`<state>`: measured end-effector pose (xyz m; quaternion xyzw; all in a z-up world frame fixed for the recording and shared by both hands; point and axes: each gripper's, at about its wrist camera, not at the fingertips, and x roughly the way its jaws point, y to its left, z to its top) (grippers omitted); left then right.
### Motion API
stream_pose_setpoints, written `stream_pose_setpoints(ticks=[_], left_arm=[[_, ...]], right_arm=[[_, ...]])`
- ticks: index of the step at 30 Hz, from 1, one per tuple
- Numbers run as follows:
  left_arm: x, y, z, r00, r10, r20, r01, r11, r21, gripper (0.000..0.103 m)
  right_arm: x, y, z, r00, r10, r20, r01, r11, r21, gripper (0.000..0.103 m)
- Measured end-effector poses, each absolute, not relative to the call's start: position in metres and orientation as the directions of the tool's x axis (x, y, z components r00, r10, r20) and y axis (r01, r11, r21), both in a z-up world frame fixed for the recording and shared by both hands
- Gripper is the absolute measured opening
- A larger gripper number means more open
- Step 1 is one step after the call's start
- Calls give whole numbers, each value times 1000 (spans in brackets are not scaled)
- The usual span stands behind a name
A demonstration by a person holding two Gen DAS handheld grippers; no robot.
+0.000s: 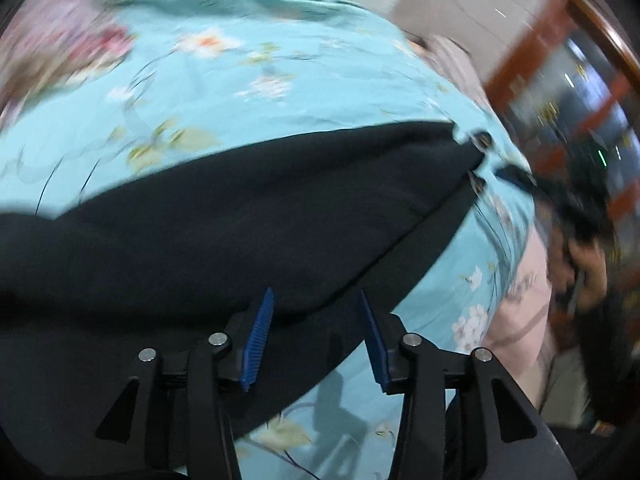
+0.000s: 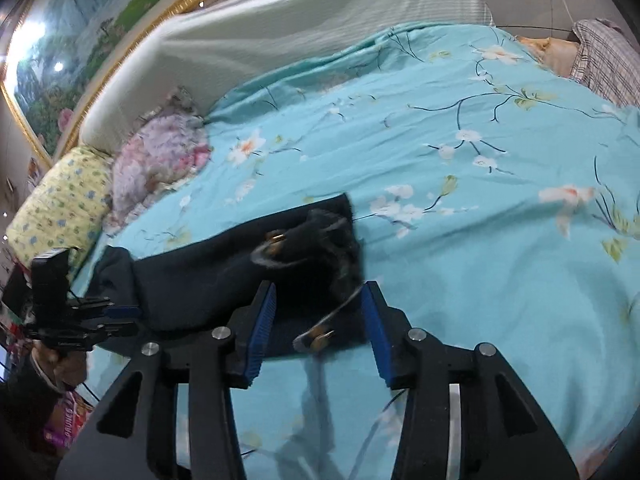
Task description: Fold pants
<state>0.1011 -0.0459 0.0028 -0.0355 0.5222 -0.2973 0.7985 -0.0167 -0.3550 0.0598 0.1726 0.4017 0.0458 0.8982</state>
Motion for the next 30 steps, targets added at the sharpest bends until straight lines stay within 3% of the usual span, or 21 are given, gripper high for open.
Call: stream_pose_setpoints(ticks=[6,8,14,17,18,19,21,30], left_arm=[[107,-15,-2,335,-444,-831,175,896,-408,47],[111,-6,-6,336,-421,-843,86,905,-417,52],[133,12,-21,334,-403,-852,-113,881,-460,57],[141,14,-25,347,-370,-862,-150,885,-441,42],[142,15,-24,355,-358,-863,-153,889,-432,30],[141,16,-24,362,-354,-863,-146,892,-427,23],[137,19,-24,373,-364,-854,-131,890,-436,14],[89,17,-14,409,-392,-824,-16,900,-436,12]], right_arm=[[-17,-317,52,667,340,-664,25,879,475,46],[-8,-307,44,653,364,-664,30,864,503,46],[11,-298,26,638,338,-692,109,850,516,46],[16,-303,22,649,314,-693,149,840,521,41],[18,-305,22,657,317,-684,150,834,531,27],[18,-306,22,660,318,-680,150,832,534,14],[17,-308,22,662,318,-679,147,833,533,7],[-12,-314,34,673,328,-662,124,833,539,6]])
